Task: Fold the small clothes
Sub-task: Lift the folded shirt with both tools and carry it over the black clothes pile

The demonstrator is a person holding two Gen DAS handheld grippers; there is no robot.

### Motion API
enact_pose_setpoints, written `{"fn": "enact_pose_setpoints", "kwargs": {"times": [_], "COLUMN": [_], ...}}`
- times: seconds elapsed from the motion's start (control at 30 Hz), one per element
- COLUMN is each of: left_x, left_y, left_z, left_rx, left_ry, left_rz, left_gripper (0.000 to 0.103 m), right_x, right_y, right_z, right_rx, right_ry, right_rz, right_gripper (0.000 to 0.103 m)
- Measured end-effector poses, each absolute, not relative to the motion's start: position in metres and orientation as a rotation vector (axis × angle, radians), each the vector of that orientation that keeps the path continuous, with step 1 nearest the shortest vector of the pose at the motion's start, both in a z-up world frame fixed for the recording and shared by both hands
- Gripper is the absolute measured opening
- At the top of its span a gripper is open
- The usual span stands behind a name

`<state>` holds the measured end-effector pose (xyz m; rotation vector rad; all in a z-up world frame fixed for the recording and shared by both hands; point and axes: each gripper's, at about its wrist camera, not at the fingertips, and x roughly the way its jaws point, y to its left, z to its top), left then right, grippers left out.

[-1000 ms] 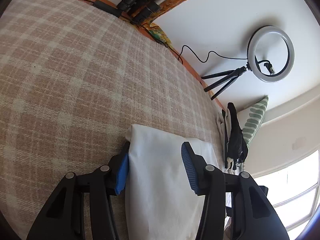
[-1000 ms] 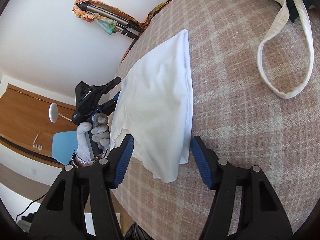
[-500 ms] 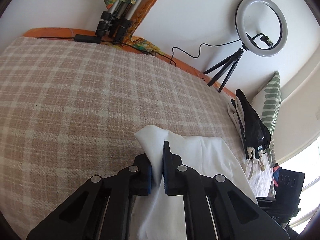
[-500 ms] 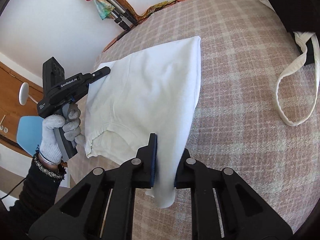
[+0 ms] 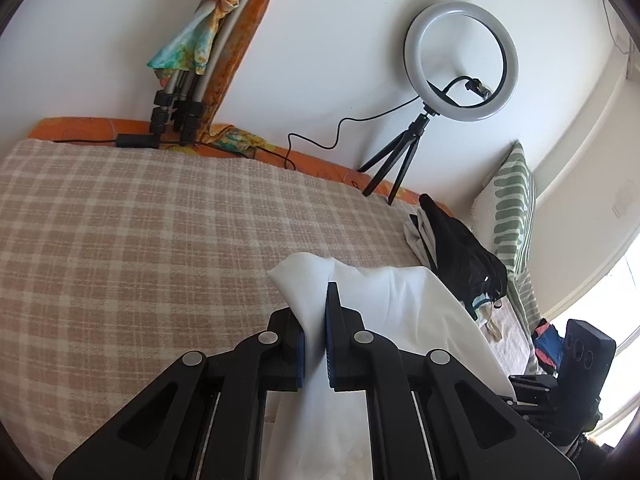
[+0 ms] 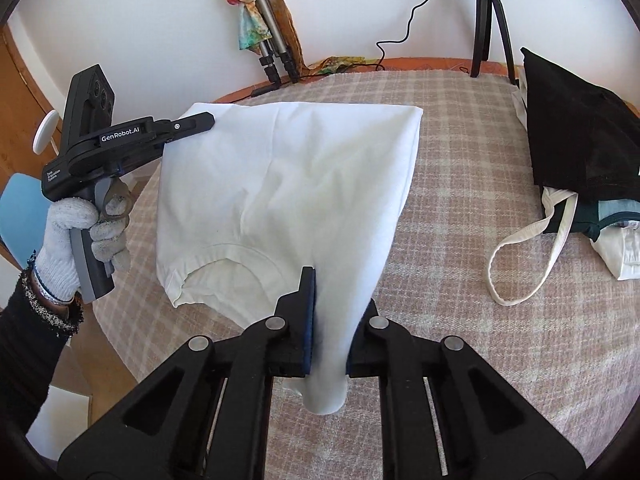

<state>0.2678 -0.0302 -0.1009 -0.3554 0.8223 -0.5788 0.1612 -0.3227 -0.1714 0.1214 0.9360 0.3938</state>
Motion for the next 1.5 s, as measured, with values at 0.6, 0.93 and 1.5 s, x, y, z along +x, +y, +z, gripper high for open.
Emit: {"fn": "enact_pose_setpoints", "kwargs": {"times": [0.6,0.93,1.5], "left_x": [0.284,0.317,0.374], "left_y": [-0.187,-0.308,-0.411], "left_z": [-0.043,-0.017,-0.041], "left_rx": [-0.278,-0.239,-0.023], "left_ry": [0.737,0.708,0.688], "left_rz": [-0.803,-0.903,-0.682], "left_gripper": [0.006,0.006,0.006], "right_x": [0.146,0.171,0.262], "right_y": [-0.458,-0.566,-0.650], "right_z": [-0.114,-0.086,-0.120], "right_rx": [0.076,0.031,0.062], "right_ry": [0.822,0.787,0.841], "right_rz": [0.156,-0.011,-0.072], "right_gripper": [0.011,0.011,0.011]}}
